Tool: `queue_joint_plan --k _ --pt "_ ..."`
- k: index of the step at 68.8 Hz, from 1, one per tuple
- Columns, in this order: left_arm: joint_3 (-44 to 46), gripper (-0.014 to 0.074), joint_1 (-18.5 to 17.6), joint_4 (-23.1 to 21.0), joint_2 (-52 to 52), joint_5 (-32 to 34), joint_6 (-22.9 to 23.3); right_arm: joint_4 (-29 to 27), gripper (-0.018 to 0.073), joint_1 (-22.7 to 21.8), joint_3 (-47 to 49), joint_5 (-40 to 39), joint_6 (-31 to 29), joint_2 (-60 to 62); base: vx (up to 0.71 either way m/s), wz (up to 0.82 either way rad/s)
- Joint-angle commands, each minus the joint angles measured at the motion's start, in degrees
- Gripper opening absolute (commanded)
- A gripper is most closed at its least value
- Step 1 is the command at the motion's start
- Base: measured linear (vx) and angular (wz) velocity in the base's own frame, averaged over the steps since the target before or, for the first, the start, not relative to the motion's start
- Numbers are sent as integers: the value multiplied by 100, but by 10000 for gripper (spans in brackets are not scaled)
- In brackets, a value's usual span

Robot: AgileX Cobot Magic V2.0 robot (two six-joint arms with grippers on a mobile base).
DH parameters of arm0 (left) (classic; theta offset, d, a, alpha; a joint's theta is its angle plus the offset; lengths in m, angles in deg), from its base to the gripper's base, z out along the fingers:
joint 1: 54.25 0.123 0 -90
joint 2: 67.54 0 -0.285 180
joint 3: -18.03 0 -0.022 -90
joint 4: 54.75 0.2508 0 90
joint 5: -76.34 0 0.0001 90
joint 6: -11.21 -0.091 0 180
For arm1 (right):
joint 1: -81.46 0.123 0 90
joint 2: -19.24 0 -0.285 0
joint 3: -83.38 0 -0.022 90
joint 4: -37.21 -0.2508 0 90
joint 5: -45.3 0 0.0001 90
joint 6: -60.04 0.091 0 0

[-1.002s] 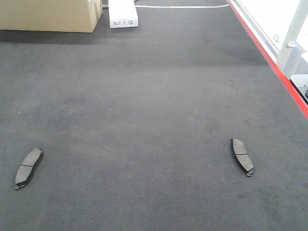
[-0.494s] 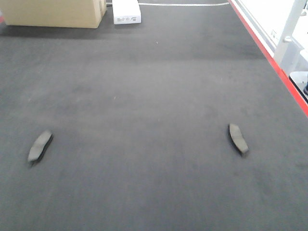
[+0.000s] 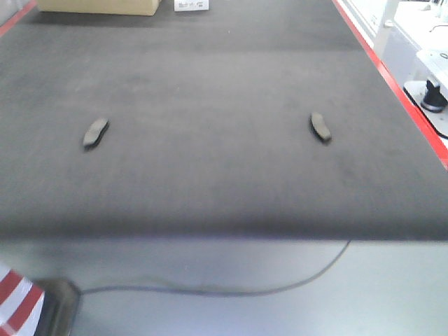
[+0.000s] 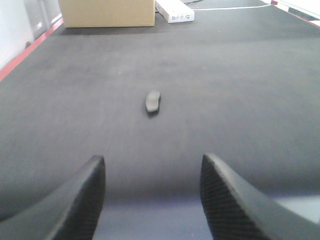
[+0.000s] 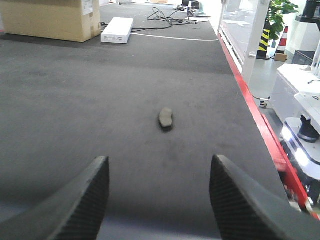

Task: Move and align brake pads A on conveyor
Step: 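Back the base away from the conveyor and turn, then drive along the yellow floor line toward the steel table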

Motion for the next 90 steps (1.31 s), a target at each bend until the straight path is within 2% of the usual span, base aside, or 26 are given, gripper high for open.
queue_joint_plan --k 1,48,90 --pt "127 394 -14 1 124 449 31 -1 437 -3 160 -392 -40 -86 -48 4" --pt "127 394 -14 1 124 449 31 12 437 -3 160 -368 -40 -86 -42 -4" --pt "127 394 -14 1 124 449 31 21 437 -3 160 -368 -40 -86 -24 -91"
